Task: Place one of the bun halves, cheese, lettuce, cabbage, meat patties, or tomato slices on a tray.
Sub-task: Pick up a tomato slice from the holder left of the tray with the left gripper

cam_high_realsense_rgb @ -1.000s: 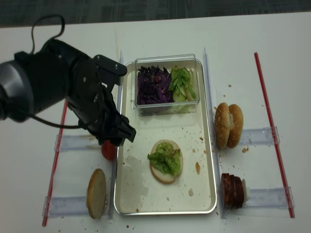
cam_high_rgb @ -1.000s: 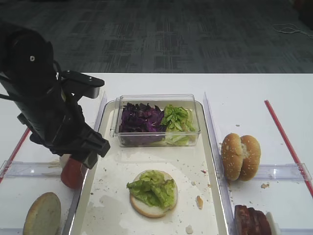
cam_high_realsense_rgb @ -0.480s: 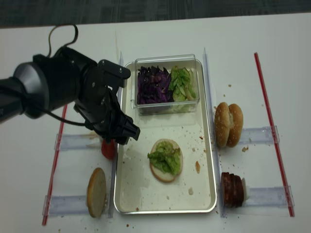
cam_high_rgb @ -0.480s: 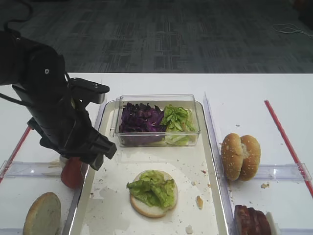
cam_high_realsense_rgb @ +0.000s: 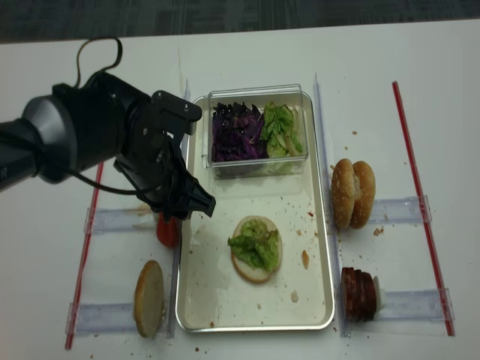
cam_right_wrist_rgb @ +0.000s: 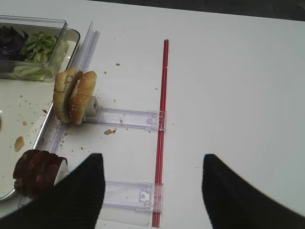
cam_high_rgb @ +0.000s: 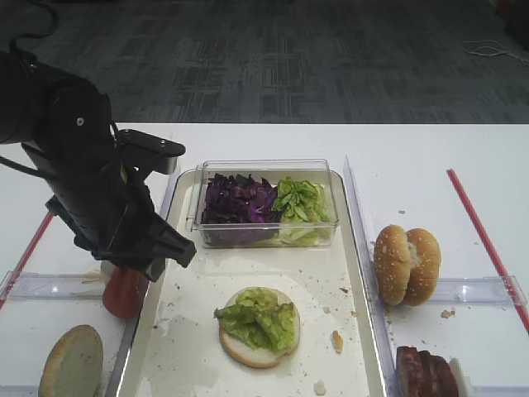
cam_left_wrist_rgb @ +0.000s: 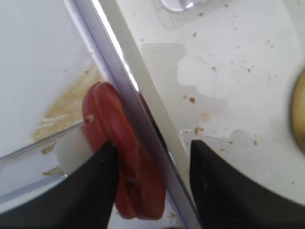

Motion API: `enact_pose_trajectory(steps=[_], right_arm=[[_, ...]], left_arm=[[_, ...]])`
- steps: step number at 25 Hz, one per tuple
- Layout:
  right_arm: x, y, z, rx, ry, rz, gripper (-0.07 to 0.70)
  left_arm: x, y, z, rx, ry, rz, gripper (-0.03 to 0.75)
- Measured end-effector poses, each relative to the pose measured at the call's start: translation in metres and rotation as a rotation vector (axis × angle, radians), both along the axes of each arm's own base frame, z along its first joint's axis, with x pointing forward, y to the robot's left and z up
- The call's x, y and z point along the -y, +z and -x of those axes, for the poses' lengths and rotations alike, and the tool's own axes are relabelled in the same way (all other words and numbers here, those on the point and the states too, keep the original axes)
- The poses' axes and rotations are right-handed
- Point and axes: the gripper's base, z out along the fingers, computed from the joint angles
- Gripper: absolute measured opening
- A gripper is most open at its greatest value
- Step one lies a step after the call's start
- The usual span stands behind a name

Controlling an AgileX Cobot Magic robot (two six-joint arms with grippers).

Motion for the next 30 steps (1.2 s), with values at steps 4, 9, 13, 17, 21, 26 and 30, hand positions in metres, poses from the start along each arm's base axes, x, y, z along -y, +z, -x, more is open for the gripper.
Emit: enact_pose_trajectory(steps=[4, 9, 13, 17, 21, 26, 30], right_arm=[[0.0, 0.0, 0.0, 0.0, 0.0, 0.0, 0.485], [0.0, 0.0, 0.0, 0.0, 0.0, 0.0, 0.485], [0.0, 0.0, 0.0, 0.0, 0.0, 0.0, 0.482], [0.0, 0.0, 0.0, 0.0, 0.0, 0.0, 0.482], [0.0, 0.0, 0.0, 0.0, 0.0, 0.0, 0.482], [0.0, 0.0, 0.0, 0.0, 0.0, 0.0, 0.482], [0.0, 0.0, 0.0, 0.0, 0.0, 0.0, 0.482]], left_arm=[[-0.002, 0.0, -0.001, 0.011, 0.012, -0.017, 0.346], [-0.002, -0.001, -0.002, 0.013, 0.011, -0.024, 0.346], [-0.001, -0.012, -0.004, -0.029, 0.012, -0.048, 0.343], [0.0, -0.02, -0.005, -0.054, 0.013, -0.06, 0.33], [0.0, -0.018, -0.006, -0.052, 0.014, -0.06, 0.299], [0.0, -0.017, -0.007, -0.051, 0.013, -0.063, 0.218], [0.0, -0.017, -0.007, -0.051, 0.012, -0.065, 0.153]])
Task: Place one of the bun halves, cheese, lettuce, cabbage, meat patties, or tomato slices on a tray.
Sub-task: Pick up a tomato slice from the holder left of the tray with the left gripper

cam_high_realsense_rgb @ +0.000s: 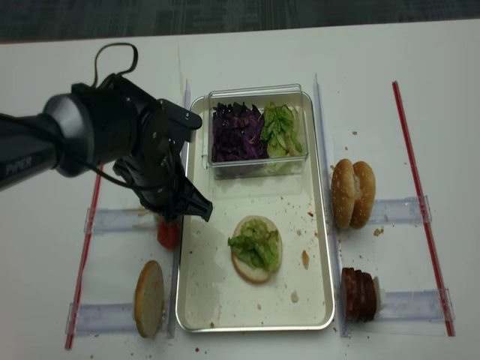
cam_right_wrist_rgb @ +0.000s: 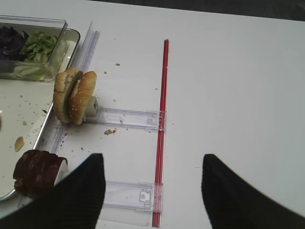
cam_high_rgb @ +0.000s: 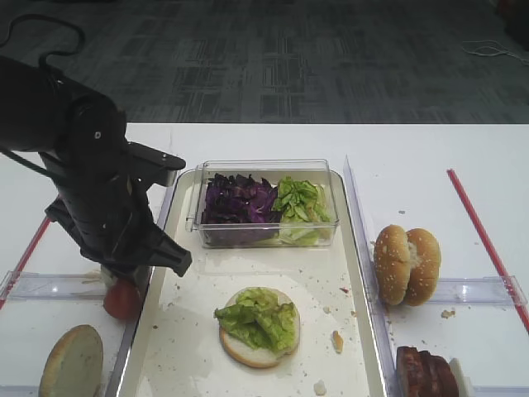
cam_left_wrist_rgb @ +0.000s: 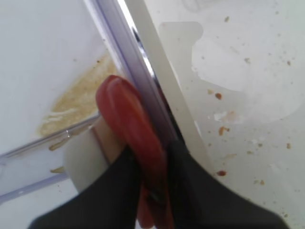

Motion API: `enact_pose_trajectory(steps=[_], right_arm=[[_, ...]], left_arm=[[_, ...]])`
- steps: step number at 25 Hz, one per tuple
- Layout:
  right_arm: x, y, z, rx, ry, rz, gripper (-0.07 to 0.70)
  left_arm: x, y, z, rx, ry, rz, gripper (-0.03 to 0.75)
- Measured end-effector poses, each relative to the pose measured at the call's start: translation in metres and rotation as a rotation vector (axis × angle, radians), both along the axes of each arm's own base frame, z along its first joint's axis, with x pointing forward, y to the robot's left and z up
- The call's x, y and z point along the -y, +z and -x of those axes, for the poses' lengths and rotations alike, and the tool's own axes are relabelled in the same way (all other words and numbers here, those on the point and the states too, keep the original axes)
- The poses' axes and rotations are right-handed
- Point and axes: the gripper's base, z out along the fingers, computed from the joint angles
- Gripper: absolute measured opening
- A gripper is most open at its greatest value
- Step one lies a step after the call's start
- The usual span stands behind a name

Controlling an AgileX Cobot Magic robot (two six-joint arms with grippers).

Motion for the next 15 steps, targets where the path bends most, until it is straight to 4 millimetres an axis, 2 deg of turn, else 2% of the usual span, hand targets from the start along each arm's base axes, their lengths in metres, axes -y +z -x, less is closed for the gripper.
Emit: enact_pose_trajectory(steps=[4, 11, 15], right_arm=[[0.0, 0.0, 0.0, 0.0, 0.0, 0.0, 0.482], [0.0, 0.0, 0.0, 0.0, 0.0, 0.0, 0.482], [0.0, 0.0, 0.0, 0.0, 0.0, 0.0, 0.482]], left_arm=[[0.0, 0.0, 0.0, 0.001, -0.002, -0.002, 0.112], [0.0, 0.001, 0.0, 0.001, 0.001, -0.002, 0.101], [-0.002, 0.013, 0.003, 0.028, 0.002, 0.014, 0.099]])
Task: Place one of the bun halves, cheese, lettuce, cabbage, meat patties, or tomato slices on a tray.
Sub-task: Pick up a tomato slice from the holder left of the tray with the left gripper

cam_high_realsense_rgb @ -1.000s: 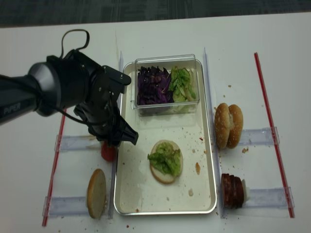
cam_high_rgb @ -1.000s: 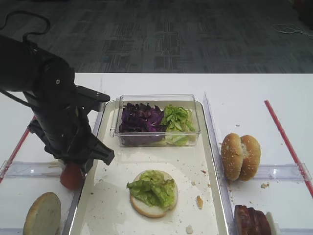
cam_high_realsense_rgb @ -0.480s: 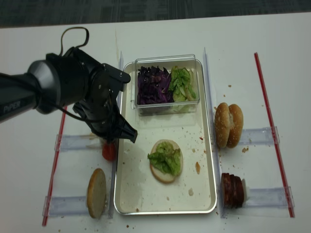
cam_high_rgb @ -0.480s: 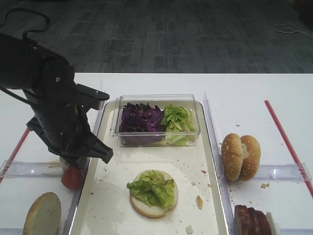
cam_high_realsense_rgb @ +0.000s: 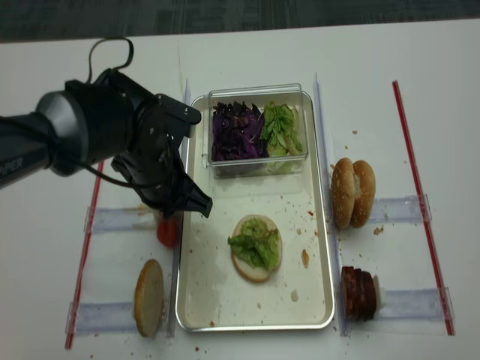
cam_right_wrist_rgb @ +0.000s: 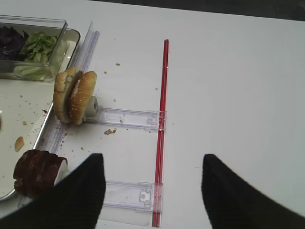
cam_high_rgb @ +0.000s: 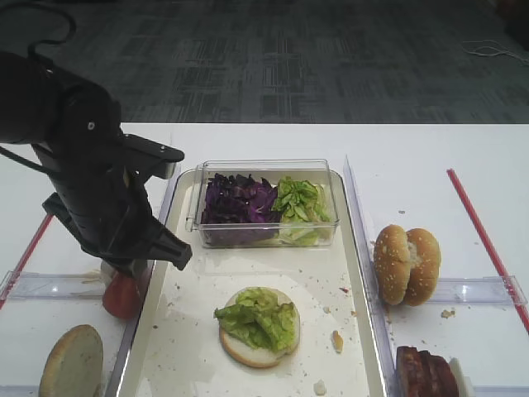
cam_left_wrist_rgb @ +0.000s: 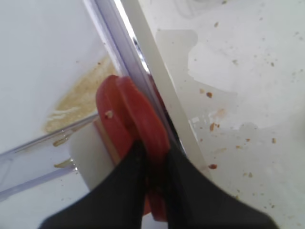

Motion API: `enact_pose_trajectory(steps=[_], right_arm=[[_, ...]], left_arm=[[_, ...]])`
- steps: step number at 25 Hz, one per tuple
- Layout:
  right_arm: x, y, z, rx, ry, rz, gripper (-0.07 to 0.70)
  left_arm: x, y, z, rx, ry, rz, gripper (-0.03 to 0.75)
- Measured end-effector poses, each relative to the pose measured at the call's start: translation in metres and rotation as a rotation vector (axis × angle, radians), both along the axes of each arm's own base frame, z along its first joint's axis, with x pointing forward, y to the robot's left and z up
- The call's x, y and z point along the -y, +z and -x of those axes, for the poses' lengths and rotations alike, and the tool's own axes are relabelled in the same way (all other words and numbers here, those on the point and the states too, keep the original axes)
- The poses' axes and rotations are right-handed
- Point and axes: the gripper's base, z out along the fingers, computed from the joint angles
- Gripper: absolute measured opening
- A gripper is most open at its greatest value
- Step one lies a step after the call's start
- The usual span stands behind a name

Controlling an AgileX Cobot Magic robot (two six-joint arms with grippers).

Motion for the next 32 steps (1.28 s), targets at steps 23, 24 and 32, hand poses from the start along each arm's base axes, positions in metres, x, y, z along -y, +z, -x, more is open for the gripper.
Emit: enact_pose_trajectory(steps=[23, 24, 32], right_arm=[[0.0, 0.0, 0.0, -0.002, 0.0, 0.0, 0.482], [0.0, 0.0, 0.0, -0.002, 0.0, 0.0, 0.482], [0.0, 0.0, 0.0, -0.002, 0.0, 0.0, 0.482]], left_arm=[[-0.003, 0.011, 0.005, 0.008, 0.021, 0.006, 0.12], [-0.003, 0.011, 0.005, 0.009, 0.022, 0.005, 0.13], [-0.002, 0.004, 0.003, -0.011, 0.025, -0.007, 0.169]])
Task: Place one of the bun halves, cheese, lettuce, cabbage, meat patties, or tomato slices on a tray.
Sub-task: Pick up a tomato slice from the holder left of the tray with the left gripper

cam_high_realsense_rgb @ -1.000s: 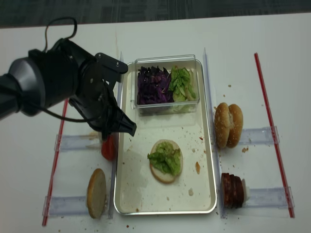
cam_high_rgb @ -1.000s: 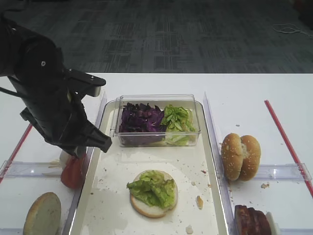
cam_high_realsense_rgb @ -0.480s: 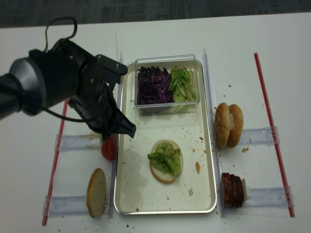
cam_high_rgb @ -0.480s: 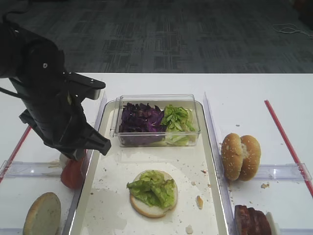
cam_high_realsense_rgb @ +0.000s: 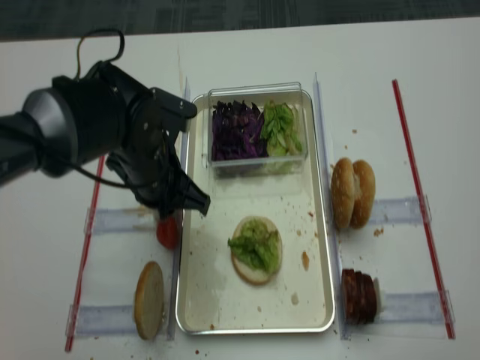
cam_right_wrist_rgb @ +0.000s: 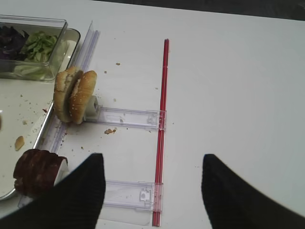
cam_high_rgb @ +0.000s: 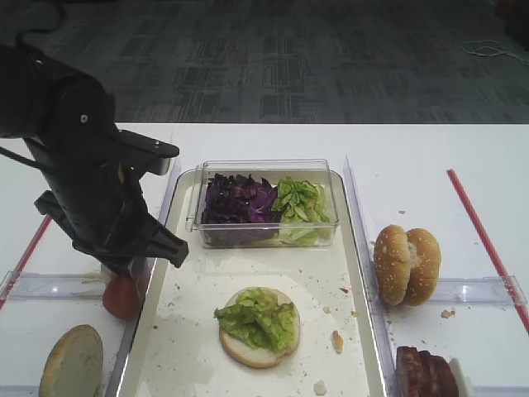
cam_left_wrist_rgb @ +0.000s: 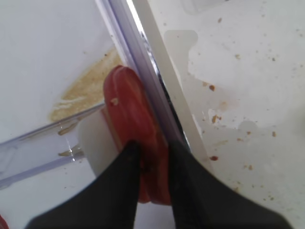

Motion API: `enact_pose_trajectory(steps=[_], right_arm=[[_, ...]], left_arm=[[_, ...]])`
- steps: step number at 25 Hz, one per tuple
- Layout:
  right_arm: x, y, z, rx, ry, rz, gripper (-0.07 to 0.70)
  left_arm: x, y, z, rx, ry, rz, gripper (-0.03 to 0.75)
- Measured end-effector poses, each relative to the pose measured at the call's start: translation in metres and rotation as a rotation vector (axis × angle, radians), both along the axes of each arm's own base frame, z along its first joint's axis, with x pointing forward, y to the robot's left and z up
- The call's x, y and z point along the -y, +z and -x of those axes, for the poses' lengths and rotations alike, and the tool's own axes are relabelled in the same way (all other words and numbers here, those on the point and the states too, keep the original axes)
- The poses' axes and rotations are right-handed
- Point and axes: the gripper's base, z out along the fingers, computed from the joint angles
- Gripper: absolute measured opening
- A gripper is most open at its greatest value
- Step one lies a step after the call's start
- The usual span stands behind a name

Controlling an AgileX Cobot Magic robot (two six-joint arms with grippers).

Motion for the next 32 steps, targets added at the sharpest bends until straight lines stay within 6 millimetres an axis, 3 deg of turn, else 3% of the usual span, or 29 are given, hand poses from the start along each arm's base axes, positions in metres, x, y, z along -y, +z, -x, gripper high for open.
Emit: enact_pose_trajectory(steps=[9, 15, 22, 32], right_arm=[[0.0, 0.0, 0.0, 0.0, 0.0, 0.0, 0.482], [0.0, 0.0, 0.0, 0.0, 0.0, 0.0, 0.482], [0.0, 0.0, 0.0, 0.0, 0.0, 0.0, 0.482], [0.0, 0.0, 0.0, 0.0, 0.0, 0.0, 0.482]], left_arm=[[0.001, -0.008, -0.002, -0.017, -0.001, -0.009, 0.155], [0.001, -0.008, -0.002, -0.016, -0.003, -0.012, 0.056], [0.001, -0.008, -0.002, -0.017, -0.003, -0.013, 0.044], [-0.003, 0.016, 0.005, 0.034, -0.002, 0.009, 0.043]])
